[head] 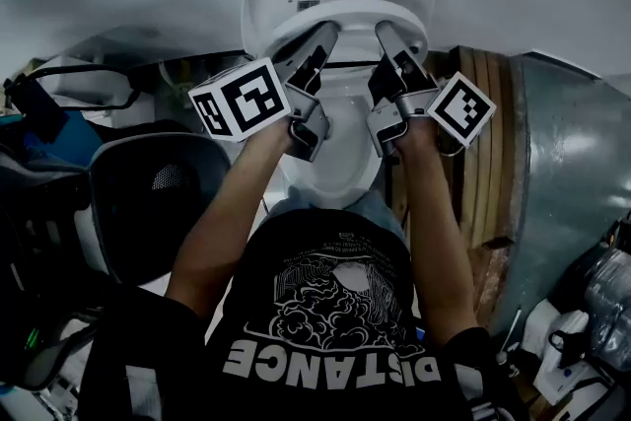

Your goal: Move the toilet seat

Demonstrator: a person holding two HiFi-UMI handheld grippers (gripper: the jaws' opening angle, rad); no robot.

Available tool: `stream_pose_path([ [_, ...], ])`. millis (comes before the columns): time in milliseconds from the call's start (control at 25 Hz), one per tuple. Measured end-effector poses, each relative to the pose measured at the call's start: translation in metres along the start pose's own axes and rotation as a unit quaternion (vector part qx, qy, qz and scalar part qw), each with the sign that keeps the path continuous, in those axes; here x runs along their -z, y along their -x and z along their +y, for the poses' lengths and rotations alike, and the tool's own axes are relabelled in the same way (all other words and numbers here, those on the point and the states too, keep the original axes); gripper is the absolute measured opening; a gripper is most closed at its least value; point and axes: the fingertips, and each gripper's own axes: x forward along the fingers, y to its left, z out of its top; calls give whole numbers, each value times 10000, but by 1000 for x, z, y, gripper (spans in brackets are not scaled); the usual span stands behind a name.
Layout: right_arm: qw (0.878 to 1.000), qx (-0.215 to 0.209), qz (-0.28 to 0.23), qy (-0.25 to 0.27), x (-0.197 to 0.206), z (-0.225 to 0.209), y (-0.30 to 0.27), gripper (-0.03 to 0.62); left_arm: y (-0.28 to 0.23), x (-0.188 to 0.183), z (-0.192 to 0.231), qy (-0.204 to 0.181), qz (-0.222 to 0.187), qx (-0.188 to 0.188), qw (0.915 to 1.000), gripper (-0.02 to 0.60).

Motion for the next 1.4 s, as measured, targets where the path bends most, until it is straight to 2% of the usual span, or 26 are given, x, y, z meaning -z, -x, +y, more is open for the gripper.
stream_pose_path([
  [200, 9992, -66, 184, 347, -6, 0, -14, 44, -7, -11, 7, -283, -139, -257, 9992, 26],
  [280, 9996, 51, 244, 163, -8, -9, -22, 44, -15, -17, 15, -359, -201, -398, 9984, 21],
  [440, 9993, -195, 325, 46, -13, -12, -30, 44, -25, -21, 19, -629, -254, -661, 9955, 18],
  [560, 9992, 29, 401, -20, -15, -19, -35, 44, -28, -28, 25, -808, -290, -825, 9929, 17],
  [680, 9989, -174, 412, -121, -19, -16, -46, 44, -36, -32, 29, -997, -274, -952, 9901, 15],
  [1120, 9987, -142, 485, -31, -21, -24, -77, 41, -47, -50, 53, -1145, -280, -1184, 9859, 15],
  [1400, 9986, -61, 527, 6, -43, -41, -91, 41, -72, -59, 61, -1203, -318, -1303, 9836, 14],
])
